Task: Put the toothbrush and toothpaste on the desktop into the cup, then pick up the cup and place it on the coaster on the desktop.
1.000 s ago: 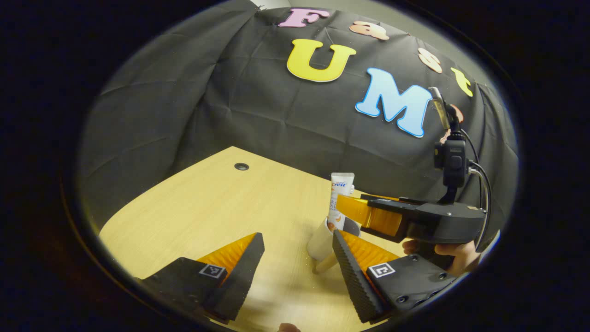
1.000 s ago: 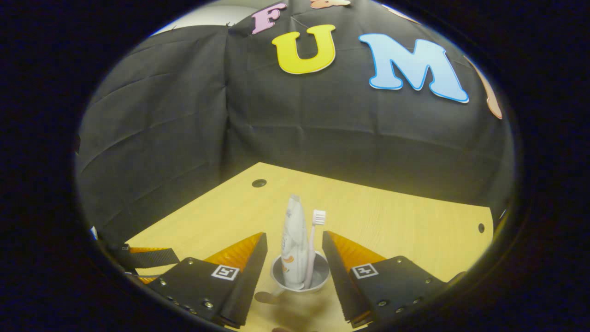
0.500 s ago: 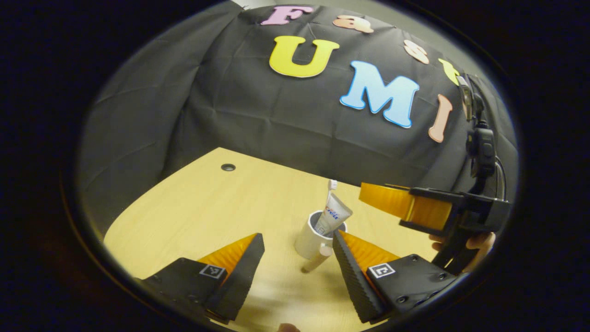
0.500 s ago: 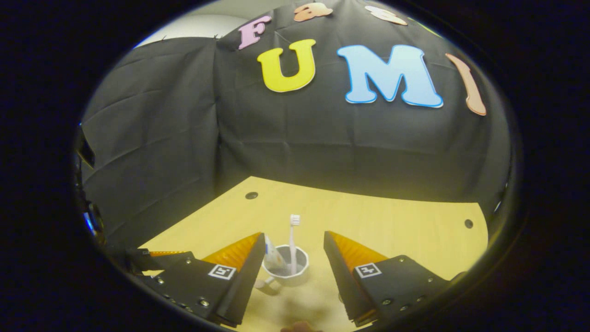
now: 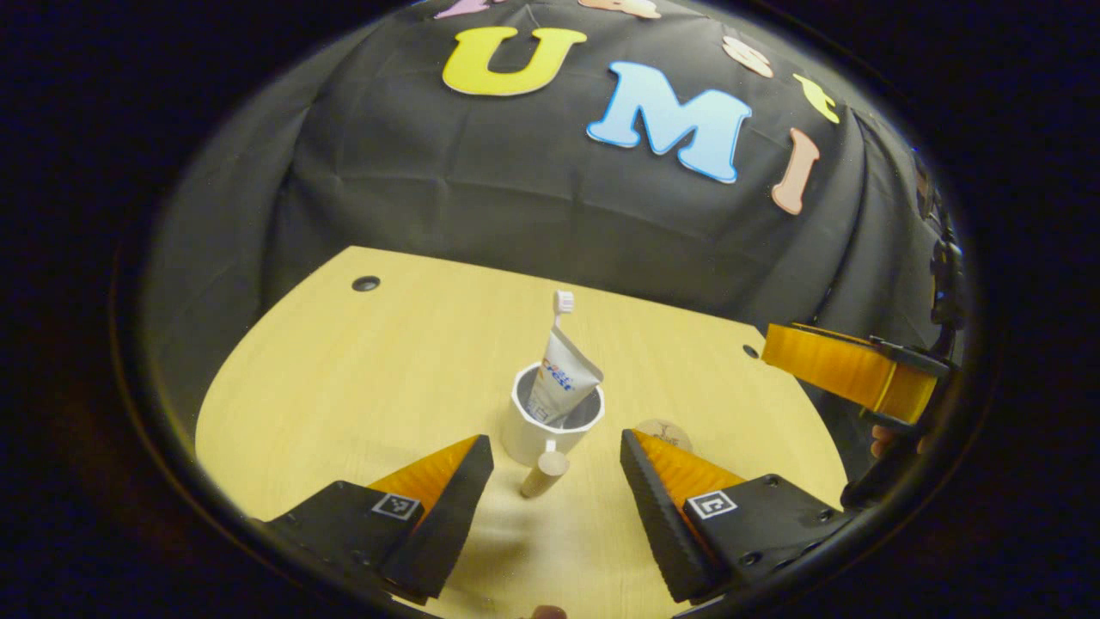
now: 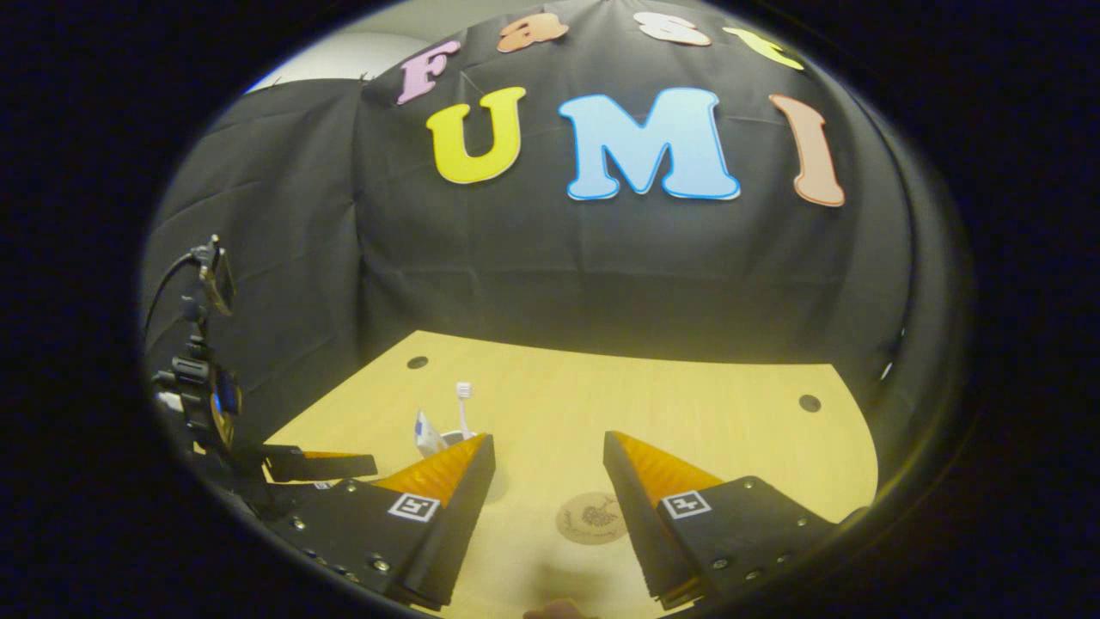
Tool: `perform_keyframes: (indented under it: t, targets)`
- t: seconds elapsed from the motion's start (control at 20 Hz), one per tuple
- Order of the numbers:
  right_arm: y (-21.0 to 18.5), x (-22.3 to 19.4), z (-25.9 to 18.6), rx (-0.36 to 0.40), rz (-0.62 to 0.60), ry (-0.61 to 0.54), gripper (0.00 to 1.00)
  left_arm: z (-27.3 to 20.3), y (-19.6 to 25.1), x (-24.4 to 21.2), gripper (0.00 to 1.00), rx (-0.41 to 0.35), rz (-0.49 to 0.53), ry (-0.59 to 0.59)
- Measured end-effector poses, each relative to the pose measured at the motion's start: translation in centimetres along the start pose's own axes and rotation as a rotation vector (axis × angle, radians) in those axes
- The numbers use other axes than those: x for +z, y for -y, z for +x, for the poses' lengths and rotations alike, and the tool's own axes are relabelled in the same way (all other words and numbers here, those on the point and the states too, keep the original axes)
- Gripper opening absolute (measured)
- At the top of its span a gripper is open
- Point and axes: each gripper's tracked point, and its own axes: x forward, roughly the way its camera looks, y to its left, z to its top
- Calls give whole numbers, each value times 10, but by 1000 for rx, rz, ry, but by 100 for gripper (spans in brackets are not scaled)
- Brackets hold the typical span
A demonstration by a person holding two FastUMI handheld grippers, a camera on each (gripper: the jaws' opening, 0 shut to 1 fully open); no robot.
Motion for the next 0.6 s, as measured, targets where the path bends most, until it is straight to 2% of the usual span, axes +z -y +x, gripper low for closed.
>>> perform_keyframes:
  t: [0.05,0.1,0.25,0.3,0.35,0.6]
  targets:
    - [7,-3,-3,-8,20,-11,78,8,1,-4,100,0,6,-32]
    - [13,-10,-7,-15,37,-24,78,15,0,-7,97,5,13,-61]
    - [36,-28,-14,-56,64,-67,78,29,2,-13,96,11,23,-138]
    - [42,-36,-17,-70,67,-83,78,35,1,-16,99,13,23,-165]
    - [48,-43,-19,-81,71,-99,78,42,-2,-21,96,17,26,-189]
    - [69,-79,-27,-116,61,-182,78,61,-9,-39,94,37,57,-298]
